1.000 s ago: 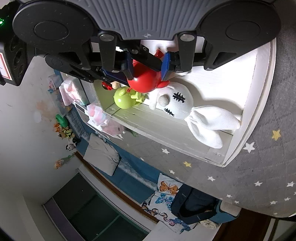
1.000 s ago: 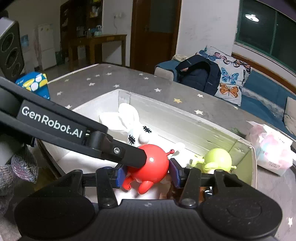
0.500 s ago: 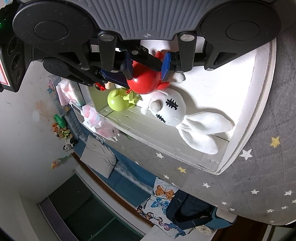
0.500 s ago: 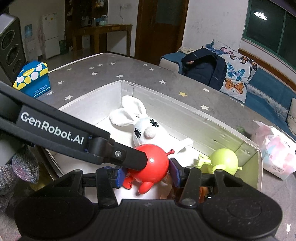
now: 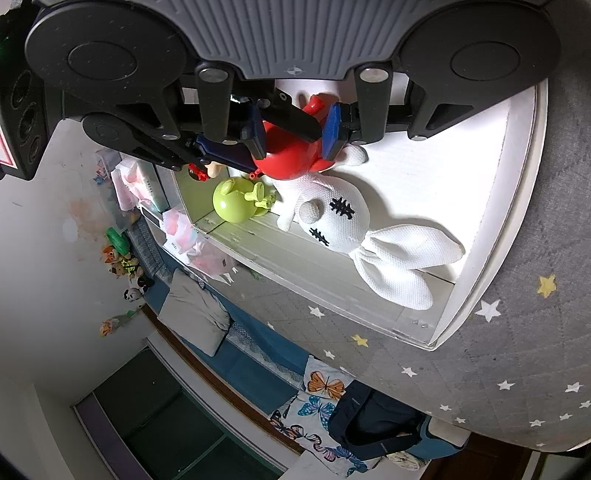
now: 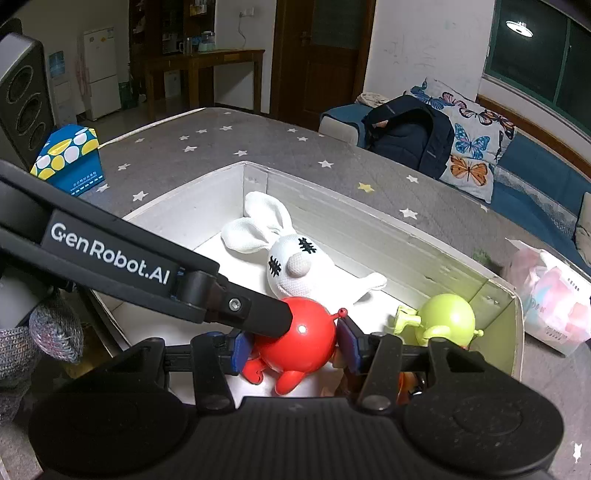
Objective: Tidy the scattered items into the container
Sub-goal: 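Lift the red toy with both grippers and lower it into the box, then open both grippers and withdraw them toward the beige peanut toy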
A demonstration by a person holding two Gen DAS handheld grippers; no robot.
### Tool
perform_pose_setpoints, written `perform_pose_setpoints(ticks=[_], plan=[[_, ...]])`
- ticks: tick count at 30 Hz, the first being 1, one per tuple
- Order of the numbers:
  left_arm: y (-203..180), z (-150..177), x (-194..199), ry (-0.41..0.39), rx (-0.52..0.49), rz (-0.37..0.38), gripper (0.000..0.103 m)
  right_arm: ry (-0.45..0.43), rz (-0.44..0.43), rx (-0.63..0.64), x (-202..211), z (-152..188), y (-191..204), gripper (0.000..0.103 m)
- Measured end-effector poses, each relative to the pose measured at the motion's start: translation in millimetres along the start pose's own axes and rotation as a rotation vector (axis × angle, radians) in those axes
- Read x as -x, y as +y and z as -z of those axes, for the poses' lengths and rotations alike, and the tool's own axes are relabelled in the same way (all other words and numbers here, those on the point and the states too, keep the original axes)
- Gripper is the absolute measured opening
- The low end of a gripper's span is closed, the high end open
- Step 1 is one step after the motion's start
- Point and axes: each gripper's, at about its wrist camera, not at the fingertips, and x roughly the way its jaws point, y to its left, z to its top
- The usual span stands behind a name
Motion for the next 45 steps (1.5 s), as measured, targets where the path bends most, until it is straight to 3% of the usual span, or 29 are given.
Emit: perform_pose_setpoints(ticks=[10, 25, 37, 45], plan=[[-5, 2, 10, -0.025, -0.017, -0.004, 0.035, -0.027, 0.019, -0.011, 10, 0, 2, 0.051], [-19, 13, 50, -0.093, -0.056, -0.005, 0.035, -0.143, 0.023, -0.038, 61, 6, 21, 0.051], [-14, 56, 92, -0.13, -0.077, -0.04, 0.035, -0.218, 0.007, -0.03, 97, 39, 61, 0.056], [6, 83, 106, -0.138, -0.053, -0.113, 0.035, -0.213, -0.042, -0.078, 96, 64, 83, 0.056]])
